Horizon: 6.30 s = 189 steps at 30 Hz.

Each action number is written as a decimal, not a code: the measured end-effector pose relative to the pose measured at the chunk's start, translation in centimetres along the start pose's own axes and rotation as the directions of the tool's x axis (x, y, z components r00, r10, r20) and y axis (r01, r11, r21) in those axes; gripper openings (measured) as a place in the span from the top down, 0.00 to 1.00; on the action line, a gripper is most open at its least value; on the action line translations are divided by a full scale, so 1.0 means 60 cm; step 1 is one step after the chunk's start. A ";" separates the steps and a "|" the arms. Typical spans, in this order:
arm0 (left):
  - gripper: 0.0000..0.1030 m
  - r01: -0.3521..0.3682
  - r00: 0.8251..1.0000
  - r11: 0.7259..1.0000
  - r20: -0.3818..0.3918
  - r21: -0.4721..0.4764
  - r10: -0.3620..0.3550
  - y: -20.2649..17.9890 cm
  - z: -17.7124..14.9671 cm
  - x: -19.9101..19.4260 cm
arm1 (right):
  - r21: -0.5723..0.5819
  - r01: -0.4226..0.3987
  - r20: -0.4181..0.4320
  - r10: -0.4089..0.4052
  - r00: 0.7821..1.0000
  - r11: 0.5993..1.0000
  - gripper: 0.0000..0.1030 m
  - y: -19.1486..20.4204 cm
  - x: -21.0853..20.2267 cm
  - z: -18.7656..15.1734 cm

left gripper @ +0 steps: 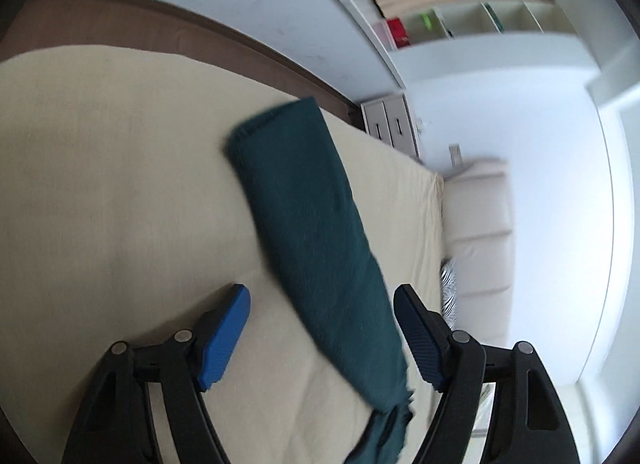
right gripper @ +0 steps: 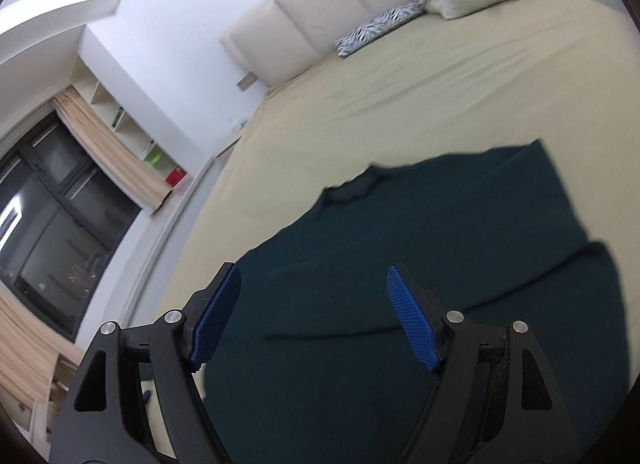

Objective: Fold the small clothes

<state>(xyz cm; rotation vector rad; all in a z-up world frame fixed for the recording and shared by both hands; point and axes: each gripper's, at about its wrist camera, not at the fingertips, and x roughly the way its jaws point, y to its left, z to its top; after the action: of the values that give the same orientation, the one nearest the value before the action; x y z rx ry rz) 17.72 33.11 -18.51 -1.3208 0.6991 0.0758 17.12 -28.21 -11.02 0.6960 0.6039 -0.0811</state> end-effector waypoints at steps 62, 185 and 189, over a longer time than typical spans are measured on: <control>0.45 0.073 0.949 0.589 -0.238 0.805 0.207 -0.167 -0.433 0.139 | -0.030 0.138 -0.261 -0.141 0.955 0.990 0.94 -0.018 0.137 -0.044; 0.94 0.322 0.742 0.745 -0.645 0.584 0.185 -0.127 -0.362 -0.152 | 0.225 -0.024 -0.240 0.079 0.968 0.974 0.94 -0.219 -0.431 -0.286; 0.94 0.355 0.747 0.780 -0.658 0.516 0.095 -0.178 -0.346 -0.116 | 0.238 -0.095 -0.167 0.137 0.976 0.967 0.94 -0.204 -0.400 -0.222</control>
<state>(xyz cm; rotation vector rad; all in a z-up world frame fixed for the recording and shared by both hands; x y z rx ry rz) 7.98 13.76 -7.43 -0.7159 1.1026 -0.7400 -12.58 -32.38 -12.98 0.9692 0.7351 0.0242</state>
